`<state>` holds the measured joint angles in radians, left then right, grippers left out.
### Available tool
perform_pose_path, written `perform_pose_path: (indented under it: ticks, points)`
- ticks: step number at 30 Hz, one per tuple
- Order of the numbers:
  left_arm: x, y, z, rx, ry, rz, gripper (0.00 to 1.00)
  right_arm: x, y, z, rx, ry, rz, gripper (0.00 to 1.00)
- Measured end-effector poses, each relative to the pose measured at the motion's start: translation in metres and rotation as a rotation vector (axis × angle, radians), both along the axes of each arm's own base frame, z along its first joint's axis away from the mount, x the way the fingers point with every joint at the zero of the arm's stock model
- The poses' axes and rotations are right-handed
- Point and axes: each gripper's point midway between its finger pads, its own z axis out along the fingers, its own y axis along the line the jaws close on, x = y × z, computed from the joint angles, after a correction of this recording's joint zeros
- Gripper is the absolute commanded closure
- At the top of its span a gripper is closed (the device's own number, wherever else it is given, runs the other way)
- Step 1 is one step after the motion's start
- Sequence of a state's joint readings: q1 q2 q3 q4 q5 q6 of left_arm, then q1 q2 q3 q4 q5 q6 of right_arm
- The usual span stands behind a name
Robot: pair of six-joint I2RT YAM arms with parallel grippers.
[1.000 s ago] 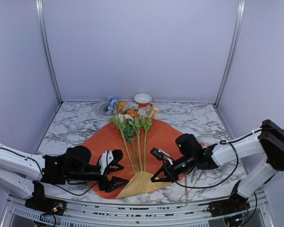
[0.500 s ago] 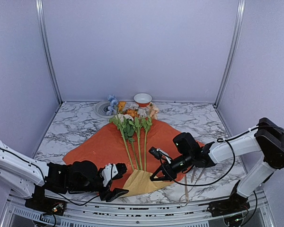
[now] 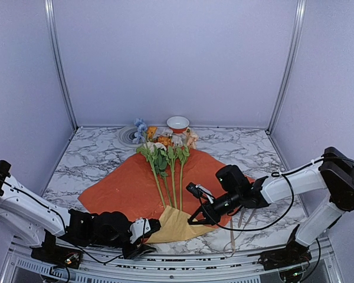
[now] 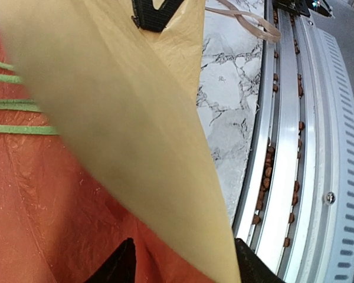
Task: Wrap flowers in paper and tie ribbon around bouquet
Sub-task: Fold the bottom corner of the flattened wrapping paper at the center of the board.
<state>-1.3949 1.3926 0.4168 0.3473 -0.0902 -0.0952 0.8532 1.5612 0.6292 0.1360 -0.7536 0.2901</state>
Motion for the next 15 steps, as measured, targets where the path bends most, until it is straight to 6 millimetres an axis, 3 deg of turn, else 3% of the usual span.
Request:
perform_pose_path:
  ticks: [10, 15]
  points:
    - [-0.032, 0.012, -0.018, 0.014, 0.187, -0.073, 0.49, 0.020, -0.013, -0.004, -0.070, -0.004, -0.048, 1.00]
    - [-0.030, 0.019, -0.017, -0.004, 0.200, -0.044, 0.41, 0.022, -0.014, -0.006, -0.080, 0.007, -0.052, 1.00]
